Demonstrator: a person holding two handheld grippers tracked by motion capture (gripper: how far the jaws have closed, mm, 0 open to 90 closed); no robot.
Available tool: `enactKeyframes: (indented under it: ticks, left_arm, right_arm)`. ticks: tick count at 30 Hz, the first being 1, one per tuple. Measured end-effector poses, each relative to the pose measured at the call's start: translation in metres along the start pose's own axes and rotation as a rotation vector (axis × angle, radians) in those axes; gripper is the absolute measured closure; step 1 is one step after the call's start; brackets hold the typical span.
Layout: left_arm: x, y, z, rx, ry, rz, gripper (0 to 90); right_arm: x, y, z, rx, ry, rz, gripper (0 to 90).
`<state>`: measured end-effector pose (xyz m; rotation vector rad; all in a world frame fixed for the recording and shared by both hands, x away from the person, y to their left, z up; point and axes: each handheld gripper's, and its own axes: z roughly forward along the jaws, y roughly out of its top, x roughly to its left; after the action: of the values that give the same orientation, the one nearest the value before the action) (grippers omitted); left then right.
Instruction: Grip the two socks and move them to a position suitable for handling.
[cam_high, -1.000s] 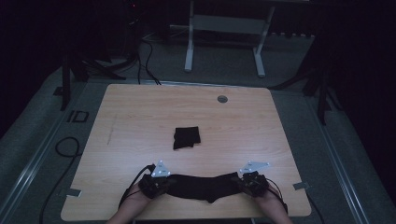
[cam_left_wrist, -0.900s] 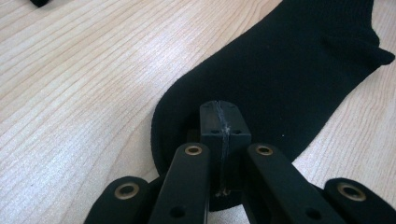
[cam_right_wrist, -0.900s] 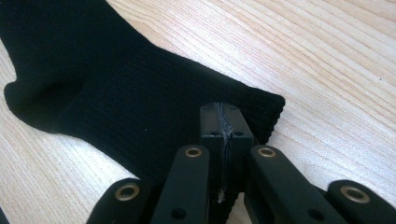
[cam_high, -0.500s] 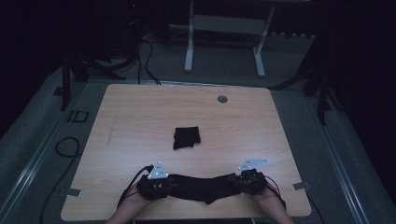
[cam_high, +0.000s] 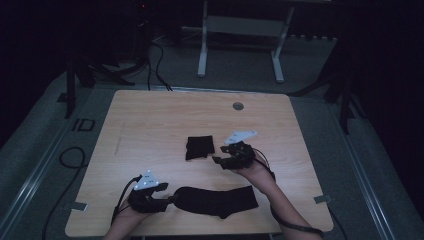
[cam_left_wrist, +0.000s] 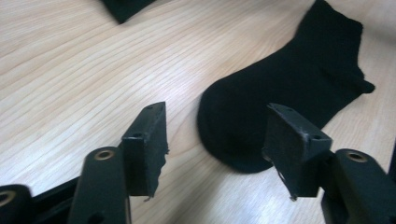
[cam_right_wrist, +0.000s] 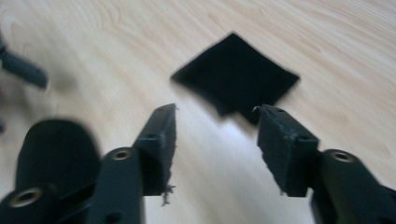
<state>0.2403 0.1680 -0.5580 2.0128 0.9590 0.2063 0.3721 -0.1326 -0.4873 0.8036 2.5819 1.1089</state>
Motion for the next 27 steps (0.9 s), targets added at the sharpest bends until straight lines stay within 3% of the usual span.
enactKeyframes:
  ticks: [3,9,14,16,18,19,20,21,25,27]
  left_arm:
    - [0.001,0.0,0.0,-0.008,-0.003,-0.011,35.9]
    - [-0.002,0.0,0.002,-0.007,0.017,0.006,27.4]
    - [0.0,-0.002,0.001,-0.013,0.028,-0.006,25.2]
    - [0.002,-0.001,0.0,-0.017,0.029,-0.012,25.1]
    - [0.004,-0.001,-0.001,-0.019,0.039,-0.018,25.1]
    - [0.004,-0.001,-0.001,-0.02,0.037,-0.02,25.1]
    - [0.005,-0.001,-0.001,-0.019,0.038,-0.019,25.1]
    - [0.005,-0.001,-0.001,-0.017,0.041,-0.018,25.2]
    - [0.004,0.0,0.0,-0.012,0.043,-0.015,25.1]
    - [0.004,-0.001,0.001,-0.009,0.048,-0.015,25.2]
  right_arm:
    - [-0.009,0.018,0.024,0.009,0.006,0.012,40.7]
    - [-0.018,0.04,0.069,0.06,0.016,0.038,34.1]
    - [-0.022,0.041,0.102,0.125,0.0,0.059,31.3]
    - [-0.021,0.036,0.112,0.162,-0.022,0.044,31.8]
    - [-0.018,0.03,0.12,0.206,-0.042,0.009,34.7]
    - [-0.017,0.028,0.119,0.191,-0.047,-0.008,37.3]
    - [-0.017,0.028,0.118,0.192,-0.053,-0.014,43.4]
    - [-0.016,0.028,0.117,0.192,-0.055,-0.019,55.8]
    - [-0.013,0.028,0.115,0.196,-0.067,-0.036,72.9]
    - [-0.012,0.028,0.115,0.191,-0.075,-0.024,75.8]
